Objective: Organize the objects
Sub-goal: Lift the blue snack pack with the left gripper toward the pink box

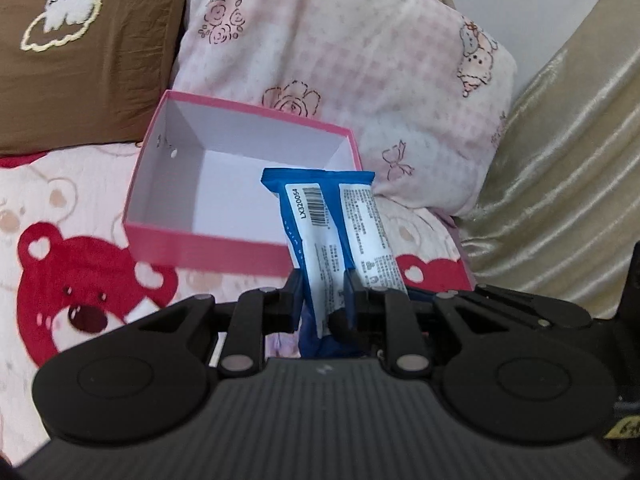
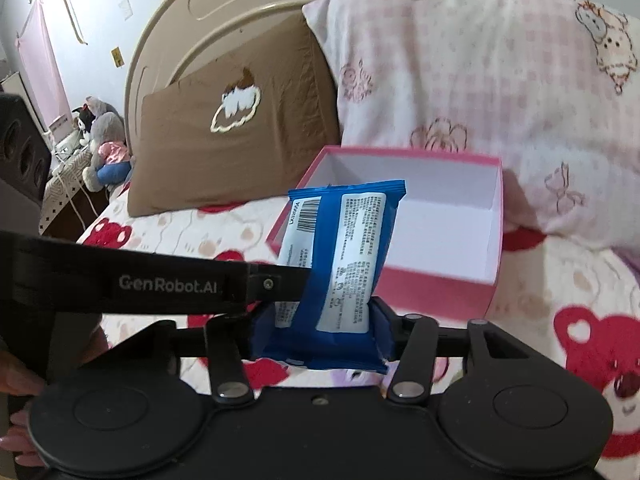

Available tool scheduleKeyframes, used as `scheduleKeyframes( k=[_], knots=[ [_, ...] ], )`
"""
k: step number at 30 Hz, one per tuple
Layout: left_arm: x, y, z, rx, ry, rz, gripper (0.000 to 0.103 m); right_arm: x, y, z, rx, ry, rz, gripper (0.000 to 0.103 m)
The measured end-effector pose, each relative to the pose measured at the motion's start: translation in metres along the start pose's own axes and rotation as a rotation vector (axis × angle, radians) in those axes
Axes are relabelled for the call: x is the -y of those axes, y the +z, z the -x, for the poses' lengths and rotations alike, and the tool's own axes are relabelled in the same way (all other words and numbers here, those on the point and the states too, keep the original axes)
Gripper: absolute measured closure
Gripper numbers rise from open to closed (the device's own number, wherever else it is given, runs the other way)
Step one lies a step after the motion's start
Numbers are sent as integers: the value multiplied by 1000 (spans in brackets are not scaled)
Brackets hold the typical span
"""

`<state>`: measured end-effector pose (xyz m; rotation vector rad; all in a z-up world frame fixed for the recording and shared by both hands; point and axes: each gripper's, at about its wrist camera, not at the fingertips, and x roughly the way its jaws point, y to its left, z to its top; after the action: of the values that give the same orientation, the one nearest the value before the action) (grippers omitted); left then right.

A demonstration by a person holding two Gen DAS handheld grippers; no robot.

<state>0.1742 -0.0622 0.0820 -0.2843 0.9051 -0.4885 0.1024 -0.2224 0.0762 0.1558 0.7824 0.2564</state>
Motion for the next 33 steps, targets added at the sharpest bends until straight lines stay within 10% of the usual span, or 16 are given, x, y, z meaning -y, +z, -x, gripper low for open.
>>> scheduleKeyframes(
  k=[21, 33],
  knots=[
    [-38, 78, -179, -121, -33, 54, 85, 102, 47, -126, -39, -90, -74, 56],
    [-68, 92, -251, -222, -96, 189, 85, 117, 63, -190, -140, -279, -8, 56]
  ],
)
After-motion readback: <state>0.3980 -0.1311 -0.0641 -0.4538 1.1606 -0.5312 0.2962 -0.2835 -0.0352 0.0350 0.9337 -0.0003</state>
